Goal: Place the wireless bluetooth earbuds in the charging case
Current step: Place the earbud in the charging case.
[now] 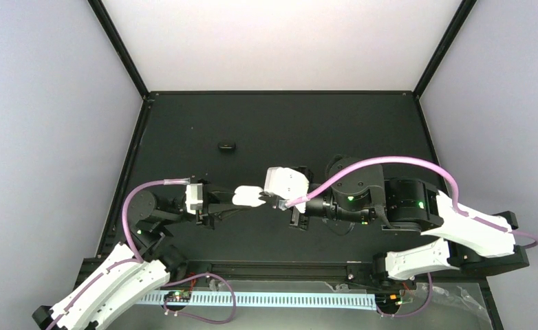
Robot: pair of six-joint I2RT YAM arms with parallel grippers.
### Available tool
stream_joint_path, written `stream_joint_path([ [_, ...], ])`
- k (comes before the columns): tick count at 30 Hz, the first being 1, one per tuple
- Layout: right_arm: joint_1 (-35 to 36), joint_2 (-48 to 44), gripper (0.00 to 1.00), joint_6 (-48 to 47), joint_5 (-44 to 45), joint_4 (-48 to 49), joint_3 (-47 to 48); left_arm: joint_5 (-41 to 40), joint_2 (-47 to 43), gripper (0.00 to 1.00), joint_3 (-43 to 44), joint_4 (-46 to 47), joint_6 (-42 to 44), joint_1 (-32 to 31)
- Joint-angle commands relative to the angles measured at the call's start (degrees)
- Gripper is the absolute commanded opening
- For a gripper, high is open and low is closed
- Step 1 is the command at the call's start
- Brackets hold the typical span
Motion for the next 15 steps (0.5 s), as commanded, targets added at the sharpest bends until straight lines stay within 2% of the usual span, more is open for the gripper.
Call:
stream_joint_path([
  [1, 0.60, 1.80, 0.01, -1.16, -1.10, 1.15, 1.55, 1.12, -0.98, 0.01, 2.03, -1.17, 2.00, -0.19],
  [15, 1.72, 5.93, 0.01, 1.47, 3.18, 4.22, 0.95, 0.78, -1.17, 0.01, 1.67, -0.88, 1.64, -0.17],
])
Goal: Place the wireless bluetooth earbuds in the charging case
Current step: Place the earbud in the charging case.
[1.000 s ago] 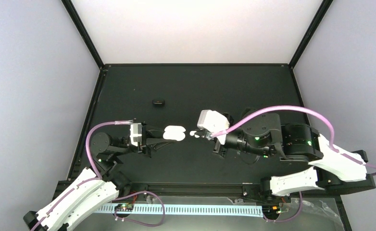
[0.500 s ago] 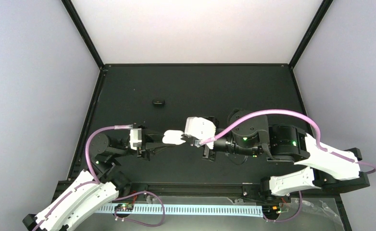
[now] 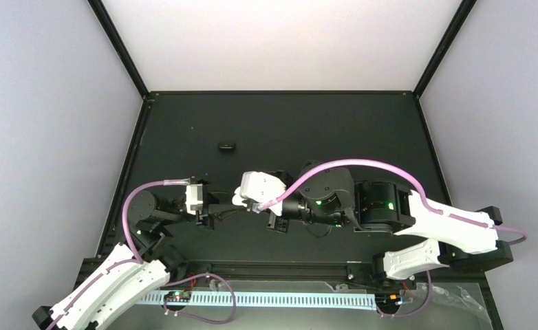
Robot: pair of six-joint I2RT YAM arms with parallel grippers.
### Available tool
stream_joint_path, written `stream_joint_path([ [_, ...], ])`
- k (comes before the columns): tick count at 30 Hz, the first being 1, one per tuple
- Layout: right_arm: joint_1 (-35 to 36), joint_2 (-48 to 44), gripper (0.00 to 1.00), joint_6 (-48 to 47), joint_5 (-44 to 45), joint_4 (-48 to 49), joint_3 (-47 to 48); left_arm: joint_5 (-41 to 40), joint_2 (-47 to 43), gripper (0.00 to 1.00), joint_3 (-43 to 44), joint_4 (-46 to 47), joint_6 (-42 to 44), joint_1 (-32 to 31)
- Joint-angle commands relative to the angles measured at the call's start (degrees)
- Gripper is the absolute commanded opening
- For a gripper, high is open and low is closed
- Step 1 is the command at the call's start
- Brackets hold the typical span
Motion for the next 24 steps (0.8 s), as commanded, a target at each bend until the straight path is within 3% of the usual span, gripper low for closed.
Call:
stream_joint_path([
  [1, 0.74, 0.78, 0.01, 0.46, 2.13, 1.62, 0.45, 0.77, -0.73, 0.01, 1.68, -0.11, 0.70, -0.23],
  [24, 0.85, 1.87, 0.01, -0.04, 5.41, 1.81, -1.89, 2.02, -1.56, 0.02, 1.25, 1.22, -0.93, -0.20],
])
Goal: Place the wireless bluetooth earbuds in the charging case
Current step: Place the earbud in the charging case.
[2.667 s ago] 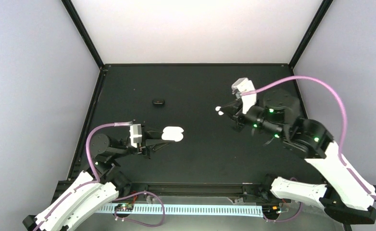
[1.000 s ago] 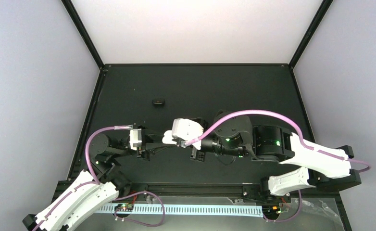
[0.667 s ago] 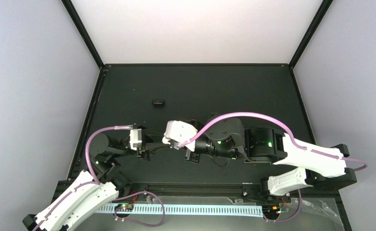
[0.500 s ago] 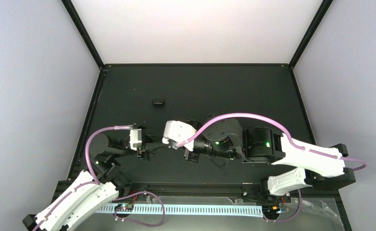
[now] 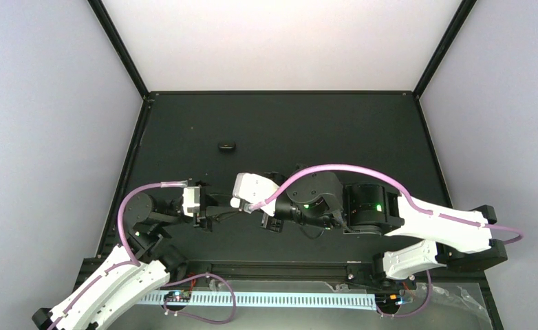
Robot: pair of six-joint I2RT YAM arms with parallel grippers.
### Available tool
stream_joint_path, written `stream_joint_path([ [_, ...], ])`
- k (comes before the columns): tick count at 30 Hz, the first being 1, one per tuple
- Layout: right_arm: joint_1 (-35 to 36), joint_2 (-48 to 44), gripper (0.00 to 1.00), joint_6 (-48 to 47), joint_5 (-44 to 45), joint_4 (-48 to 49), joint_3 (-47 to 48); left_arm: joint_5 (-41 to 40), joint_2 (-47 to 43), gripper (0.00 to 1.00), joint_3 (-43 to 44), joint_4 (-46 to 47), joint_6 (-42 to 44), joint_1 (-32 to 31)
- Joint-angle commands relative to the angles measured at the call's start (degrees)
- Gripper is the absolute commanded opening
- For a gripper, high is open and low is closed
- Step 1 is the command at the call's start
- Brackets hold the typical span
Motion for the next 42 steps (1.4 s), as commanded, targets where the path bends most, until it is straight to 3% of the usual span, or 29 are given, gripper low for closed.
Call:
stream_joint_path([
  [1, 0.42, 0.25, 0.01, -0.13, 1.27, 1.13, -0.39, 0.99, -0.53, 0.02, 1.27, 1.00, -0.30, -0.19],
  [42, 2.89, 2.31, 0.01, -5.23, 6.21, -2.10, -0.73, 0.73, -0.72, 0.02, 1.25, 0.81, -0.10, -0.17],
])
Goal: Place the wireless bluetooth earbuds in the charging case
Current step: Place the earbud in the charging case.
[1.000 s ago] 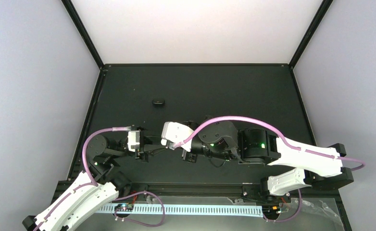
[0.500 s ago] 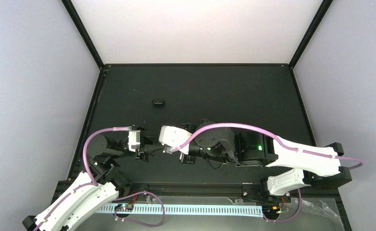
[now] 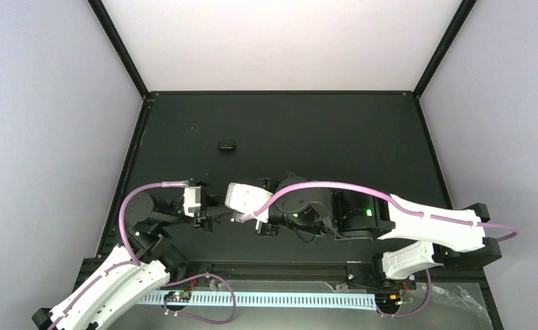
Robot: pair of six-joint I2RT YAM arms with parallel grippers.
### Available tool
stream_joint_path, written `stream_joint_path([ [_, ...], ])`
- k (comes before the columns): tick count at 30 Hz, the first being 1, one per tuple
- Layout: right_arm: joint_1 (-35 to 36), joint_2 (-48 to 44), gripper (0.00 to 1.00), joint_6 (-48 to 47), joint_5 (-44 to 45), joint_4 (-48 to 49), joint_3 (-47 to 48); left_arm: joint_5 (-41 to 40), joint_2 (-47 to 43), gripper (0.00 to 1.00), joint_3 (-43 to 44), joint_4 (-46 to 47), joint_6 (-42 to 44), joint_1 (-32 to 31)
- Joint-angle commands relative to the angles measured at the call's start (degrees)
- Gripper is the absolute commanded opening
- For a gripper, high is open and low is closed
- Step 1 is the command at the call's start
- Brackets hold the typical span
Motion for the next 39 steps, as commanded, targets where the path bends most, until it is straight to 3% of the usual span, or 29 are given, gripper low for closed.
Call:
stream_joint_path([
  [1, 0.87, 0.54, 0.01, -1.13, 1.12, -1.69, -0.50, 0.48, -0.65, 0.02, 1.25, 1.50, -0.12, -0.15],
  [19, 1.18, 0.34, 0.11, -0.48, 1.82, -1.12, 0.33, 0.32, -0.28, 0.02, 1.16, 1.30, 0.06, -0.14],
  [32, 1.20, -1.49, 0.11, 0.52, 1.58, 0.25, 0.18, 0.38, 0.25, 0.02, 1.07, 1.59, -0.08, -0.15],
  [39, 1.20, -1.15, 0.07, 0.36, 0.96, -0.12, 0.18, 0.38, 0.19, 0.02, 1.07, 1.59, -0.12, -0.20],
])
